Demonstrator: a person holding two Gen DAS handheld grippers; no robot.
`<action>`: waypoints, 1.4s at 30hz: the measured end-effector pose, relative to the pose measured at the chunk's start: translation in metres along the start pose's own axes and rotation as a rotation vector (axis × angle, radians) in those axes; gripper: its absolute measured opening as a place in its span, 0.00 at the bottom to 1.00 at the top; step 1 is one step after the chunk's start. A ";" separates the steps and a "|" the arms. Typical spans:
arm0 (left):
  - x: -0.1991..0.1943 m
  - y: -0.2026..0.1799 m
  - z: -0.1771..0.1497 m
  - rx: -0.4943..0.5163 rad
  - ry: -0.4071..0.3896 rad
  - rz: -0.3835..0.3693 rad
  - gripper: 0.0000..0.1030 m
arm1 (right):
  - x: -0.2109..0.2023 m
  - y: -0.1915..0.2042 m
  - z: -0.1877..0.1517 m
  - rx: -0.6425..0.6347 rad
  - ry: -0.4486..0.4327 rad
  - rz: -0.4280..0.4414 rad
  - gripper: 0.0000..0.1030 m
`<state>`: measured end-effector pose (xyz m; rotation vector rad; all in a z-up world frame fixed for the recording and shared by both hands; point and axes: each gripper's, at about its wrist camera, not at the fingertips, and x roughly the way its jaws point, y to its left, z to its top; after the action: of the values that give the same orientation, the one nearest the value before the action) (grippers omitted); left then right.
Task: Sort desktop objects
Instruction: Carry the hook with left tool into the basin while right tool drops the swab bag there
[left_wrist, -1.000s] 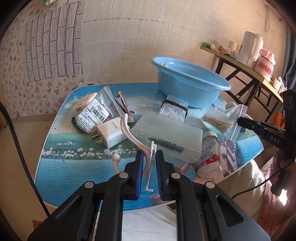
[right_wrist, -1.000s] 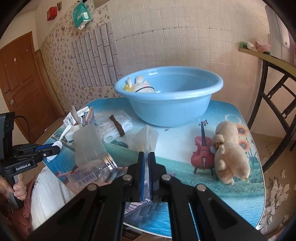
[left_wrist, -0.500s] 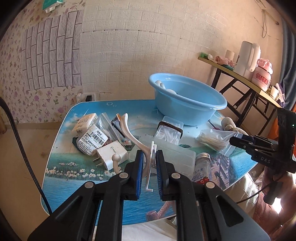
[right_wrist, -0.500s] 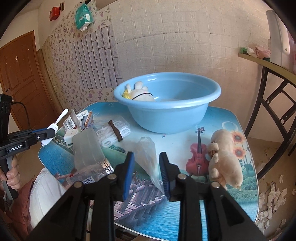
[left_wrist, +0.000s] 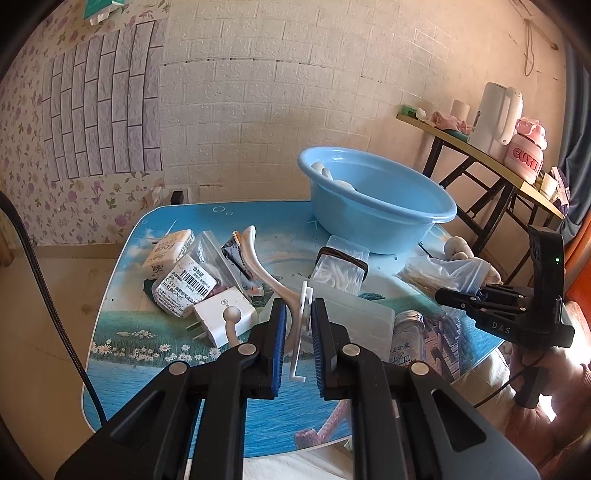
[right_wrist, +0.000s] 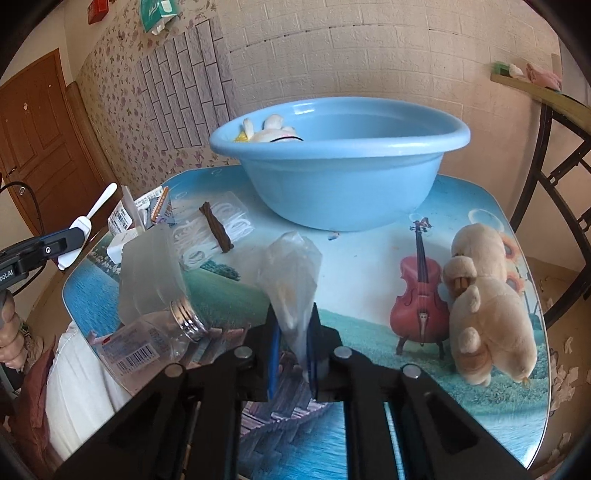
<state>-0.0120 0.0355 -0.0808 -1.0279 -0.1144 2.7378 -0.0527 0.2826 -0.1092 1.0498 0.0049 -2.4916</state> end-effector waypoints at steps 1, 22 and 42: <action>-0.001 0.000 0.002 0.000 -0.004 0.000 0.12 | -0.005 0.001 0.001 -0.004 -0.014 0.008 0.11; 0.030 -0.060 0.084 0.113 -0.133 -0.116 0.12 | -0.048 -0.008 0.081 -0.004 -0.265 0.027 0.11; 0.076 -0.098 0.117 0.164 -0.121 -0.119 0.57 | -0.024 -0.045 0.088 0.100 -0.215 -0.042 0.32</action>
<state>-0.1272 0.1487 -0.0270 -0.7870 0.0293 2.6490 -0.1155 0.3183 -0.0371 0.8218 -0.1660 -2.6541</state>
